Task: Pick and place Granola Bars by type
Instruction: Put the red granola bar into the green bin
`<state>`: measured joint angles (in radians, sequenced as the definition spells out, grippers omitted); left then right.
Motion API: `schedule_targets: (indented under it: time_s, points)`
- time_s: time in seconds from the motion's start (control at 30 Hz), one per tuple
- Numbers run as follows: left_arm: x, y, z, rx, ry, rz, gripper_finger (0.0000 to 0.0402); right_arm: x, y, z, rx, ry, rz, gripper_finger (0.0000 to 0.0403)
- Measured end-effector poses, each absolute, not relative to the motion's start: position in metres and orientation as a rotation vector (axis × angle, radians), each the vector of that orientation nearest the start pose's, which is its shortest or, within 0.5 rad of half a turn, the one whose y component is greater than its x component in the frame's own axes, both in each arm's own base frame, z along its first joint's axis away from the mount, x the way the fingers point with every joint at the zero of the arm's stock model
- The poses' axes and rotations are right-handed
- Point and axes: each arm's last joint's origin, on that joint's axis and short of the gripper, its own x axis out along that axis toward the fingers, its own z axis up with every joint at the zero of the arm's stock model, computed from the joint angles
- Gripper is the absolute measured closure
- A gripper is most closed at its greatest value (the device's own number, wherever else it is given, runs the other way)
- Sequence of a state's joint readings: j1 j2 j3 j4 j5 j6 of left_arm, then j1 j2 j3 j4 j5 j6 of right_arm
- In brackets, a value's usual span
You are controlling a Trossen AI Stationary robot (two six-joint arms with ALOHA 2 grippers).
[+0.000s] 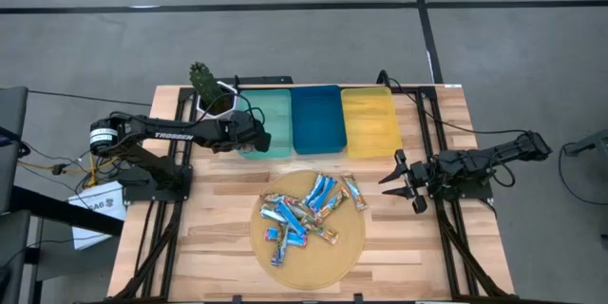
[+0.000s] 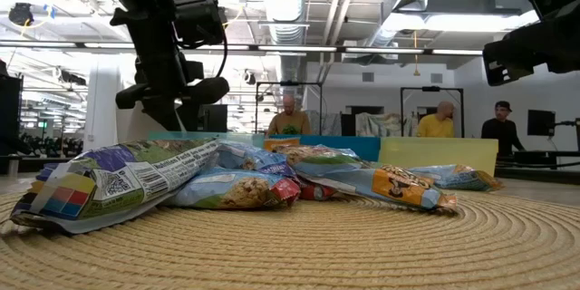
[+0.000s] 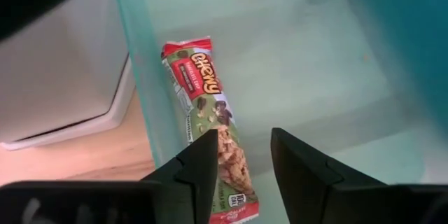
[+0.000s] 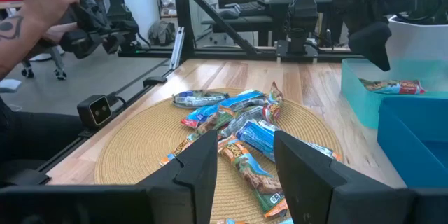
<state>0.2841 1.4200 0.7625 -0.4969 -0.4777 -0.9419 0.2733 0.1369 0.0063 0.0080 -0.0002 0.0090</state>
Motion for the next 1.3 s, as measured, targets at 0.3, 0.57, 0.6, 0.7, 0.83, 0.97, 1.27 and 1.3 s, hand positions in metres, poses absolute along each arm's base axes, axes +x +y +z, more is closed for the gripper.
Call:
schedule_targets:
  time_s: [0.3, 0.57, 0.6, 0.7, 0.83, 0.97, 1.27, 1.3]
  points:
    - [0.249, 0.074, 0.182, -0.567, 0.72, 1.016, 0.0274, 0.101, 0.028, 0.155, -0.008, 0.123, 0.272, 0.0268]
    - [0.271, 0.048, 0.193, -0.319, 0.684, 0.693, 0.0274, 0.101, 0.028, 0.155, -0.008, 0.123, 0.272, 0.0269]
    - [0.274, 0.044, 0.195, -0.29, 0.676, 0.651, 0.0274, 0.101, 0.028, 0.155, -0.008, 0.123, 0.273, 0.0268]
    - [0.28, 0.032, 0.199, -0.195, 0.66, 0.52, 0.0274, 0.101, 0.028, 0.155, -0.008, 0.123, 0.272, 0.0269]
    - [0.285, 0.013, 0.202, -0.067, 0.654, 0.35, 0.0274, 0.101, 0.028, 0.155, -0.008, 0.123, 0.272, 0.027]
    - [0.287, -0.006, 0.205, 0.078, 0.64, 0.219, 0.0274, 0.101, 0.028, 0.155, -0.008, 0.124, 0.272, 0.0268]
    - [0.286, -0.048, 0.208, 0.286, 0.594, 0.028, 0.0274, 0.101, 0.028, 0.155, -0.008, 0.123, 0.272, 0.0268]
    - [0.285, -0.052, 0.208, 0.294, 0.592, 0.015, 0.0274, 0.101, 0.028, 0.155, -0.008, 0.123, 0.272, 0.0268]
